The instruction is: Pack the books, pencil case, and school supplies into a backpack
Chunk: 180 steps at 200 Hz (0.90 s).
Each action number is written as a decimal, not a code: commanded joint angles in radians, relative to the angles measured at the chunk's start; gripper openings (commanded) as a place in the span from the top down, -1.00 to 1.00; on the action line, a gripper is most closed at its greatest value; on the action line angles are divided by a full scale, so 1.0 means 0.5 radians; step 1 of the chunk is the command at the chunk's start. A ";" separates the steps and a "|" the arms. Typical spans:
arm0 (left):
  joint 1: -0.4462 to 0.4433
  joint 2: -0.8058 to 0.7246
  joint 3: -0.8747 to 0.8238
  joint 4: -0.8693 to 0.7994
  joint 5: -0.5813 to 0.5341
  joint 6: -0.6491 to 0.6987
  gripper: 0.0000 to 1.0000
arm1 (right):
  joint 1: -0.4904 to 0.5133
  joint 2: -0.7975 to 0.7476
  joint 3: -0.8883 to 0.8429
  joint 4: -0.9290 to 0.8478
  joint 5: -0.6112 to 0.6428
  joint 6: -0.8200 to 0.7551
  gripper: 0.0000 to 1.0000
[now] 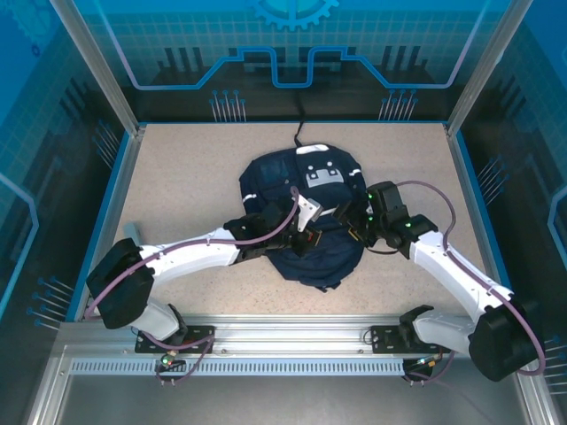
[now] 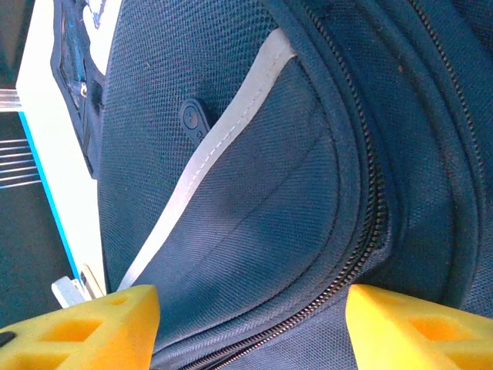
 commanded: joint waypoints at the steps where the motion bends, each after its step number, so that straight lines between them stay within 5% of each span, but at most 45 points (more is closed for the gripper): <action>1: -0.001 -0.017 0.110 0.153 0.058 -0.021 1.00 | 0.025 0.033 -0.032 0.077 -0.009 0.129 -0.28; 28: -0.001 -0.024 0.104 0.132 0.041 -0.007 1.00 | 0.026 0.106 0.013 0.092 0.014 0.142 -0.12; 83: -0.002 -0.090 0.138 -0.250 -0.151 0.065 1.00 | 0.036 0.153 -0.002 0.030 0.243 0.110 0.57; 132: 0.036 -0.230 0.057 -0.752 -0.412 0.017 1.00 | 0.020 0.133 0.036 -0.070 0.490 0.006 0.69; 180: 0.246 -0.359 -0.092 -0.877 -0.569 -0.086 1.00 | 0.008 0.176 0.053 -0.077 0.522 -0.027 0.70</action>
